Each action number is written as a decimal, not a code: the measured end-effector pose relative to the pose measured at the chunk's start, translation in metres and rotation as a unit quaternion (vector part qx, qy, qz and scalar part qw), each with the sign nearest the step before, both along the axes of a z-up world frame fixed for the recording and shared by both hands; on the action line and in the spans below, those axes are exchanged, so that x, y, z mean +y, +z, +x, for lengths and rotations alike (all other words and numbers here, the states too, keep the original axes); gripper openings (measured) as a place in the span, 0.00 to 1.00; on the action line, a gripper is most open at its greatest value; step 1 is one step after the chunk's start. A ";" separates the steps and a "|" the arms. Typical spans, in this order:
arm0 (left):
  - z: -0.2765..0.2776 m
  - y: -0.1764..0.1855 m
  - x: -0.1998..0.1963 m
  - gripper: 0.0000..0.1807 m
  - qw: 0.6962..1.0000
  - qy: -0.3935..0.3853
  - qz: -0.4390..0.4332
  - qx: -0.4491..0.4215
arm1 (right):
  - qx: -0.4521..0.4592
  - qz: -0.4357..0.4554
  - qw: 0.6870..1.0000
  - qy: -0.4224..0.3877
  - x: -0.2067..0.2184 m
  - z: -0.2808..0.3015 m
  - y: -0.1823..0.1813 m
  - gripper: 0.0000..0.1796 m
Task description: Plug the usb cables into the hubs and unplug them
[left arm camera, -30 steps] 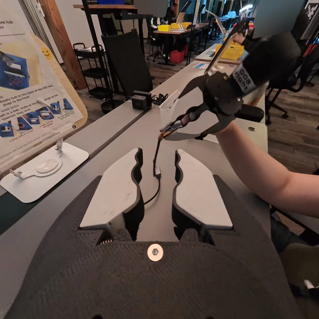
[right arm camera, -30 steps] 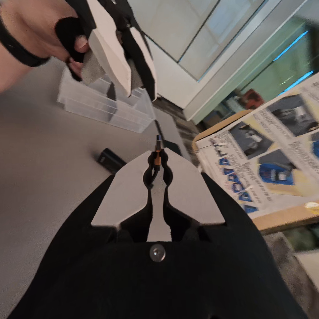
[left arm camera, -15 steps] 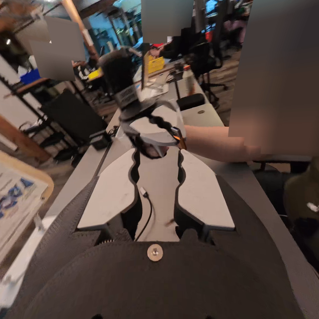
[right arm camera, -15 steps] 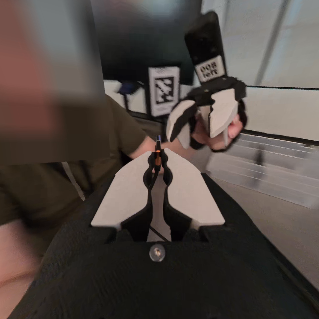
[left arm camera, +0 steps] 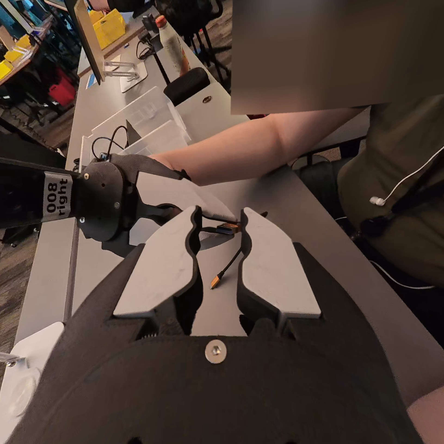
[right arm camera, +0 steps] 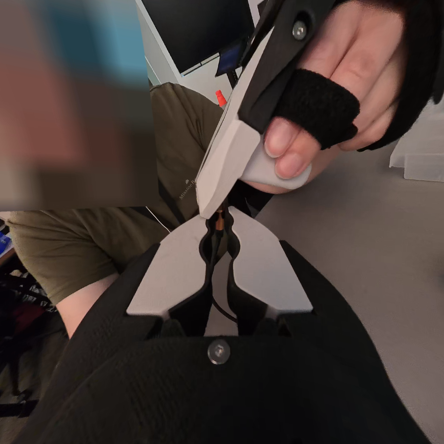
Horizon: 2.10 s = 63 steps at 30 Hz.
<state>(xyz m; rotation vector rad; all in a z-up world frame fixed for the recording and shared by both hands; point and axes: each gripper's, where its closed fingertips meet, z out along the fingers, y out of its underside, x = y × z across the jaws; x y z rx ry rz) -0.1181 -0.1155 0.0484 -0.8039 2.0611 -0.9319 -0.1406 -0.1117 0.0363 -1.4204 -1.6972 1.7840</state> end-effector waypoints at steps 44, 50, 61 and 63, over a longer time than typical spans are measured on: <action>-0.006 0.036 0.093 0.09 0.966 0.239 0.031 -0.095 | 0.007 0.357 0.861 -0.361 0.101 0.014 0.016 0.03; -0.004 0.031 0.087 0.15 0.969 0.229 0.032 -0.083 | -0.066 0.446 0.811 -0.372 0.098 0.017 0.016 0.03; 0.000 0.013 0.082 0.08 0.977 0.206 0.038 -0.039 | -0.105 0.479 0.797 -0.353 0.095 0.016 0.007 0.03; 0.001 0.013 0.081 0.08 0.978 0.204 0.036 -0.039 | -0.103 0.476 0.800 -0.351 0.094 0.017 0.007 0.03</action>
